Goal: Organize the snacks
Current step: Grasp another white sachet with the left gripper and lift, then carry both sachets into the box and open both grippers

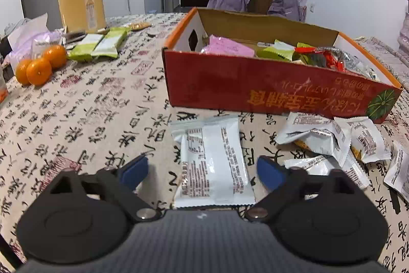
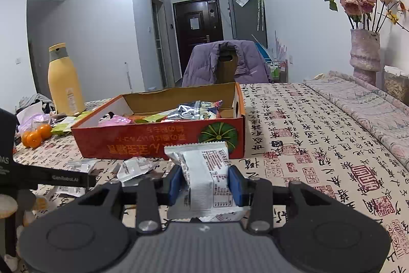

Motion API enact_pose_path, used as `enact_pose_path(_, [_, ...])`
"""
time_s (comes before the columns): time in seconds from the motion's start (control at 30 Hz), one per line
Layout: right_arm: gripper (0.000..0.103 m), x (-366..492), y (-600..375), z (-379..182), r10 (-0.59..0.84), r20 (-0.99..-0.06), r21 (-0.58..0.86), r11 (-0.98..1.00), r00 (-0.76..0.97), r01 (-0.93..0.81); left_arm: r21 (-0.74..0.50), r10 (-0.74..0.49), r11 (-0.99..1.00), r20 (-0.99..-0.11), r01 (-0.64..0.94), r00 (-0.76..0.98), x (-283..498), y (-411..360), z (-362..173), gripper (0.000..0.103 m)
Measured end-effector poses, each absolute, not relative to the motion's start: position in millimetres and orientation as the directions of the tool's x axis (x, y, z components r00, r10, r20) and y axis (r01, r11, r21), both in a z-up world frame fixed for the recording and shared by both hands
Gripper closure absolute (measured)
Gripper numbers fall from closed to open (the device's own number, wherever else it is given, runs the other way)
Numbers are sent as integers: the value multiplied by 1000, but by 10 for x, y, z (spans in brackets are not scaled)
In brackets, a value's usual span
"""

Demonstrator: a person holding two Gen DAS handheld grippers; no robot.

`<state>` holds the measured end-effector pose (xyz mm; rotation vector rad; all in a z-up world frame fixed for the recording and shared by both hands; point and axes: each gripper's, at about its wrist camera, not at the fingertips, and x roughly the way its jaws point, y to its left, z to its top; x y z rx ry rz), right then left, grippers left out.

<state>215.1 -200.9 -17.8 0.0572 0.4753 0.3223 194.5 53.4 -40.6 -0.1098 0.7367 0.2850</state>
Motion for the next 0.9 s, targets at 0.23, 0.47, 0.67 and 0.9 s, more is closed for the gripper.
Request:
enact_pose_path(0.23, [64, 2176, -2006, -199, 314, -445, 134, 949, 839, -284, 9, 212, 962, -653, -272, 728, 1893, 497, -379, 54])
enact_pose_path(0.47, [64, 2169, -1967, -199, 314, -450, 127, 949, 836, -288, -40, 172, 967, -622, -251, 764, 1785, 528, -311, 61])
enact_pose_path(0.67, [64, 2144, -1926, -163, 313, -442, 117, 949, 841, -292, -56, 163, 969, -585, -240, 795, 1688, 543, -178, 61])
enact_pose_path(0.9, [64, 2162, -1865, -49, 318, -422, 103, 947, 849, -303, -57, 147, 977, -521, -206, 841, 1609, 574, 106, 61])
